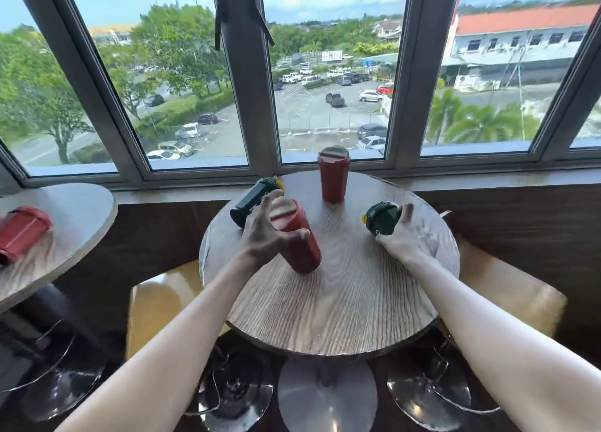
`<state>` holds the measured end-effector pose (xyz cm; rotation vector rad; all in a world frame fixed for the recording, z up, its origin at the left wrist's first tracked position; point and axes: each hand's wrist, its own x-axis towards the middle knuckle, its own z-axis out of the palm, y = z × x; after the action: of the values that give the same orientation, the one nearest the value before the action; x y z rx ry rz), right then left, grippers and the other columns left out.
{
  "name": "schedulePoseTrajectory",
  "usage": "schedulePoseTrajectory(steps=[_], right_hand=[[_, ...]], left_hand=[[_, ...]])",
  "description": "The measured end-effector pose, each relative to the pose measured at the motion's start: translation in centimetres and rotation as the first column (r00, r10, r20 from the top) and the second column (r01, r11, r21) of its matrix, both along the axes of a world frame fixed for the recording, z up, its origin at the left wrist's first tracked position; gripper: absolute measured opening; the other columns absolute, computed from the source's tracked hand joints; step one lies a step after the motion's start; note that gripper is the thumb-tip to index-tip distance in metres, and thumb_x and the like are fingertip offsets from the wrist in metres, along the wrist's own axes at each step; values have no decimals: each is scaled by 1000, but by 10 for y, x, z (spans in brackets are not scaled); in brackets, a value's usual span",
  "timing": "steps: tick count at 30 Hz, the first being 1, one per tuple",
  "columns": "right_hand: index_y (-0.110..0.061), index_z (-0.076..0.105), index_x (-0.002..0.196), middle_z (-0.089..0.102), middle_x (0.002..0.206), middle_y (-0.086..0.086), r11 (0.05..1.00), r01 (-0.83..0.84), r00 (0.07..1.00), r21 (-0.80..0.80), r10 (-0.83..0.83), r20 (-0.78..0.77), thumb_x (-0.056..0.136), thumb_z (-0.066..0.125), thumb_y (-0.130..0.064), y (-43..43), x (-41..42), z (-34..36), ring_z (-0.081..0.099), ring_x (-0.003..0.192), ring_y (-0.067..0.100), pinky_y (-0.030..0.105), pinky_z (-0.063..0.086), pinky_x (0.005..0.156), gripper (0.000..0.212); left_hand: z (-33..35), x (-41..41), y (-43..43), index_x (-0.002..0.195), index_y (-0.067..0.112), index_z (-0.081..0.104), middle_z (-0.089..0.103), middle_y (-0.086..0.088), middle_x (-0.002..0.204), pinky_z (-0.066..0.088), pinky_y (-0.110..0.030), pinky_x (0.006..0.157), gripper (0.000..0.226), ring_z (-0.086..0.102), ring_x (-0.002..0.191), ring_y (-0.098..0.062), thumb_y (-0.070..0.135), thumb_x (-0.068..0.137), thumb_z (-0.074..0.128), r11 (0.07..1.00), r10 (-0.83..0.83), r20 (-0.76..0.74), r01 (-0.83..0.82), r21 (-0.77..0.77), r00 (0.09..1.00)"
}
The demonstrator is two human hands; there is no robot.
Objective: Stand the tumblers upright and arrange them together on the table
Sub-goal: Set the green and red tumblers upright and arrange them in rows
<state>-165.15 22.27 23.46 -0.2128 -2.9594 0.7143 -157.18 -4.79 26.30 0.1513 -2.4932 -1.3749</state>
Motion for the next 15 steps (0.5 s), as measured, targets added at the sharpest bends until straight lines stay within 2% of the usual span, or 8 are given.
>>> schedulePoseTrajectory(steps=[2, 4, 7, 10, 12, 14, 15], right_hand=[[-23, 27, 126, 49, 132, 21, 1000, 7, 1000, -16, -7, -5, 71, 69, -54, 1, 0, 0, 46, 124, 42, 51, 39, 102, 76], [-24, 28, 125, 51, 130, 19, 999, 18, 1000, -33, -18, -8, 70, 70, -54, 1, 0, 0, 48, 121, 41, 50, 41, 99, 75], [-24, 28, 122, 52, 129, 18, 1000, 9, 999, -6, -9, -38, 70, 70, -52, 0, 1, -1, 51, 118, 40, 50, 43, 97, 73], [-25, 26, 121, 53, 129, 19, 1000, 4, 998, 7, -4, -65, 70, 70, -52, 1, -1, -5, 54, 115, 41, 51, 44, 97, 73], [-25, 27, 120, 54, 126, 19, 1000, 5, 997, 3, -4, -73, 70, 70, -51, 1, -2, -7, 54, 113, 41, 50, 44, 96, 71], [-24, 30, 122, 54, 125, 19, 1000, 3, 997, 7, -3, -79, 72, 70, -51, 1, -1, -9, 53, 114, 40, 49, 43, 95, 70], [-23, 31, 122, 54, 125, 19, 1000, 4, 997, 11, -3, -81, 72, 70, -51, 0, -1, -9, 52, 115, 40, 49, 43, 96, 69]], left_hand=[[3, -5, 6, 134, 44, 47, 60, -1, 133, 42, -38, 109, 95, 55, 125, -22, 62, 48, 84, 996, -14, -21, 12, -92, 1000], [3, -8, 15, 137, 38, 50, 60, -4, 132, 34, -27, 102, 95, 50, 126, -26, 63, 51, 82, 981, 24, -44, -31, -189, 999], [0, -4, 30, 146, 34, 41, 56, -7, 135, 32, -27, 93, 103, 46, 125, -29, 54, 57, 89, 974, 67, -108, -88, -207, 992], [-10, 3, 37, 153, 29, 26, 53, -2, 131, 31, -27, 100, 118, 43, 122, -20, 34, 57, 95, 997, 67, -161, -73, -31, 985], [-20, 7, 35, 152, 29, 24, 46, 5, 124, 32, -24, 101, 118, 39, 119, -14, 21, 58, 95, 995, 66, -83, -59, 83, 994], [-27, 9, 29, 146, 28, 29, 50, 3, 121, 43, -15, 93, 105, 48, 113, -15, 15, 62, 90, 981, 1, 1, -1, 192, 1000], [-28, 11, 26, 143, 23, 33, 55, 1, 115, 45, -5, 80, 93, 54, 104, -14, 9, 68, 85, 975, -43, 50, 31, 222, 998]])
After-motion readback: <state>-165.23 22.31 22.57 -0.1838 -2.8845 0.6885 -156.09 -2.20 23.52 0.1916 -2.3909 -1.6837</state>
